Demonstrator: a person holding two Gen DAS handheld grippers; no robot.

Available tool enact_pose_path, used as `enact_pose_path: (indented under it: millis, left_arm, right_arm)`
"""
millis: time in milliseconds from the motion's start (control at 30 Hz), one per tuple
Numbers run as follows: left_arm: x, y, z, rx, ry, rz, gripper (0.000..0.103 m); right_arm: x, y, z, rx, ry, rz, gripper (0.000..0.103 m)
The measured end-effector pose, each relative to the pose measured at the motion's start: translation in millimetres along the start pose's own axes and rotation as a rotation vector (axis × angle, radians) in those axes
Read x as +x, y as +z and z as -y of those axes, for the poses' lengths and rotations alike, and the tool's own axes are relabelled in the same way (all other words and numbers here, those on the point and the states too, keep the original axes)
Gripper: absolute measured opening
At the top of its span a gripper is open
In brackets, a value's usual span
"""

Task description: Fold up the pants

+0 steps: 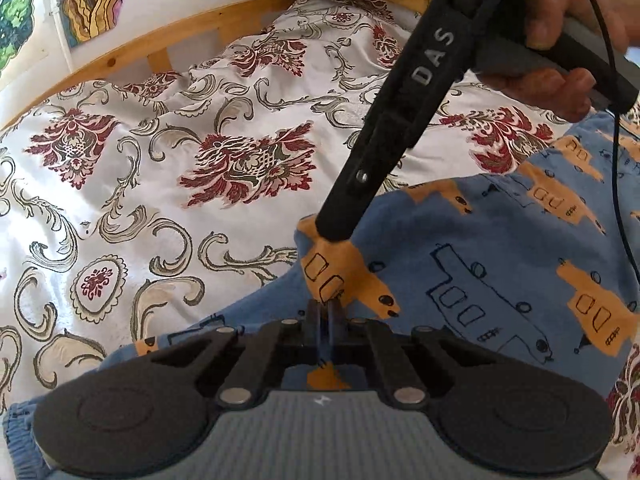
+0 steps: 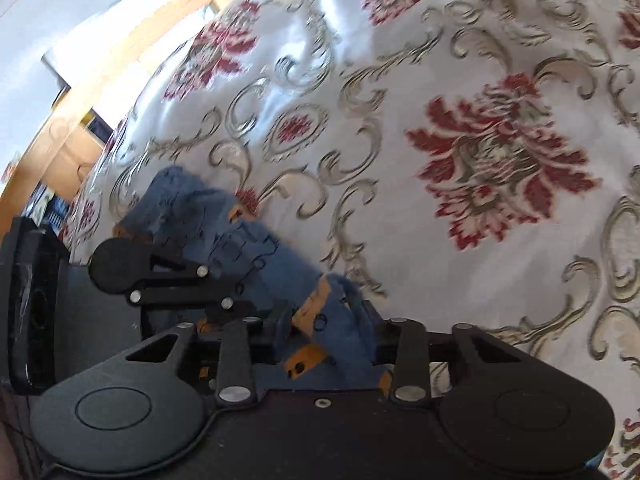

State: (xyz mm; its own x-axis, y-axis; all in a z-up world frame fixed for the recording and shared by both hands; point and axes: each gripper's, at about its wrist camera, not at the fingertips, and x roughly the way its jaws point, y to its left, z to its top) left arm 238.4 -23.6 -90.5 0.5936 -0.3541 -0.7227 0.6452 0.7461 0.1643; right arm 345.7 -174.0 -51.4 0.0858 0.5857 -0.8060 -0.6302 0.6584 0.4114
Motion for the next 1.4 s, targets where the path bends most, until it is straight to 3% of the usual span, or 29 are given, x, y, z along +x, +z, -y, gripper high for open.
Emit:
enact_pose_path:
  millis: [100,200,367,400,433,467,733,833,900,1033,1067,1100,1133,1200,1333,1400]
  left_arm:
    - [-2.8,-4.4,0.8,0.005,-0.002,-0.004,0.004]
    - [-4.8,-8.2,0.2,0.006,-0.007,-0.006,0.004]
    - [-5.6,-9.6,-0.9,-0.002,-0.013,-0.01,0.004]
    - [-5.6,-9.9,-0.6,0.0,-0.013,-0.009,0.004]
    - [-5.7,-10.1,-0.3,0.002,-0.012,-0.009,0.004]
    - [-5.5,-10.4,-0.1,0.005,-0.012,-0.008,0.004]
    - [-13.4,-18.2,-12.5,-0.054,-0.051,-0.035,0.004]
    - [-22.2,-23.6,-15.3,-0.032,-0.03,-0.07,0.004]
    - [-28.0,-27.1,-17.6,-0.017,-0.011,-0.091,0.004]
    - [-40.9,-31.1,-36.6,-0.068,-0.006,-0.121,0.01]
    - [-46.5,-32.5,-44.1,-0.093,-0.005,-0.125,0.011]
    - [-53.4,-35.1,-51.5,-0.115,-0.003,-0.123,0.022]
    - [-61.3,-38.2,-57.8,-0.135,0.004,-0.115,0.042]
    - [-75.0,-44.7,-68.7,-0.163,0.042,-0.115,0.061]
    - [-75.9,-55.7,-89.1,-0.231,0.158,-0.203,0.052]
    - [-77.3,-56.5,-94.7,-0.26,0.171,-0.226,0.045]
  right_arm:
    - [0.3,-3.0,-7.1,0.003,0.042,-0.027,0.029]
    - [-0.5,-2.7,-5.0,0.057,0.075,-0.025,0.034]
    - [16.1,8.9,24.1,0.273,0.11,-0.015,0.034]
    - [18.1,10.6,28.5,0.308,0.107,-0.01,0.029]
    - [19.5,12.0,31.7,0.337,0.089,-0.005,0.021]
    - [20.0,12.8,32.7,0.354,0.053,0.001,0.005]
    - [13.9,-2.5,50.4,0.429,-0.087,0.154,0.003]
    - [20.6,-8.1,59.7,0.441,-0.129,0.171,0.006]
    - [8.4,-10.5,61.5,0.441,-0.169,0.213,0.02]
    - [-35.1,-27.5,42.0,0.389,-0.2,0.289,0.028]
    - [-46.6,-38.0,33.3,0.383,-0.196,0.309,0.038]
    - [-55.3,-49.2,25.5,0.385,-0.185,0.321,0.046]
    - [-63.1,-62.5,17.0,0.399,-0.172,0.332,0.049]
    - [-73.7,-98.8,2.4,0.456,-0.159,0.373,0.055]
    - [-81.1,-167.7,-1.1,0.616,-0.239,0.391,0.06]
    - [-87.0,-201.5,7.3,0.75,-0.3,0.387,0.061]
